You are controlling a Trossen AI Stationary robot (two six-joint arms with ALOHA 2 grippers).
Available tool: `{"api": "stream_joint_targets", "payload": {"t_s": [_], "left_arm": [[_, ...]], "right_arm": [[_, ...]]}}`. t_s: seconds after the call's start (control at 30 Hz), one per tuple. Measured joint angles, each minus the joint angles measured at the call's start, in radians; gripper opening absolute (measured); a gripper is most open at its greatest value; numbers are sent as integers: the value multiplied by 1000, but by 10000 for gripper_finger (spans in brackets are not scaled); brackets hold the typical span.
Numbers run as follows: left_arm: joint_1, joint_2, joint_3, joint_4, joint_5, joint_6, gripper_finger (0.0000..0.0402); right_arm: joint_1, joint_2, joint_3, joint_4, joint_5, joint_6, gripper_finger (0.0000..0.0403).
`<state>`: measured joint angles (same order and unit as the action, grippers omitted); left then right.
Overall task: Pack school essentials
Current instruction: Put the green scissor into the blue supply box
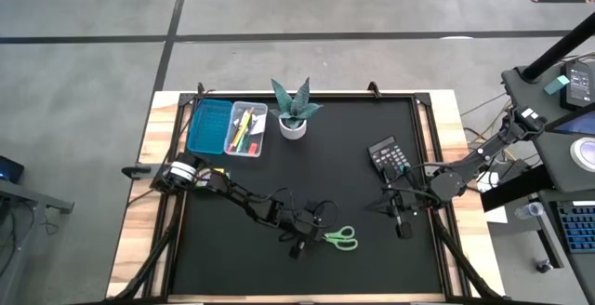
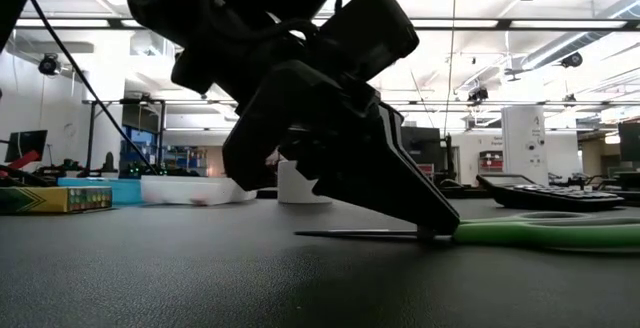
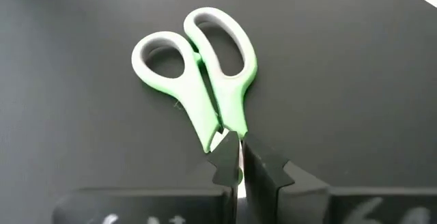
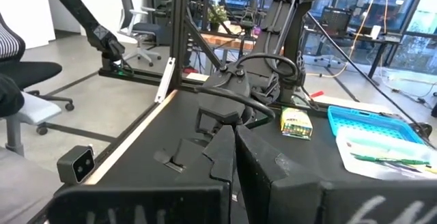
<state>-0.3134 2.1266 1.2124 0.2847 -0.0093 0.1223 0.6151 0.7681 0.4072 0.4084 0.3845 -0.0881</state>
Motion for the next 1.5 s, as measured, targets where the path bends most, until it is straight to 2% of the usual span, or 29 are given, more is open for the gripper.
{"api": "stream_joint_targets", "payload": {"t_s": [0.13, 0.23, 0.33, 0.47, 0.67, 1.0, 1.13, 1.23, 1.33, 1.5], "left_arm": [[-1, -22, -4, -9, 0, 15, 1], [-1, -33, -4, 4, 0, 16, 1], [-1, -40, -3, 27, 1, 16, 1], [-2, -40, -3, 33, 1, 16, 1], [-2, -43, -1, 55, -6, 16, 0], [-24, -41, 75, 101, -39, 16, 0], [-23, -34, 92, 170, -58, -9, 0], [-22, -14, 130, 189, -67, -41, 0], [-23, 21, 171, 177, -82, -63, 0], [-21, 102, 277, 93, -83, -65, 0]], "right_arm": [[0, 0, 0, -9, 1, -5, 9], [0, 1, 0, -36, 60, 31, 9], [-1, 9, 12, -141, 134, 91, 9], [0, 45, 72, -327, 140, 274, 9], [40, 202, 153, -597, 138, 578, 9], [158, 452, 235, -715, 140, 776, 9], [179, 494, 268, -761, 152, 800, 9], [192, 494, 296, -820, 215, 793, 9], [198, 466, 315, -888, 286, 773, 9], [198, 380, 319, -899, 399, 656, 9]]}}
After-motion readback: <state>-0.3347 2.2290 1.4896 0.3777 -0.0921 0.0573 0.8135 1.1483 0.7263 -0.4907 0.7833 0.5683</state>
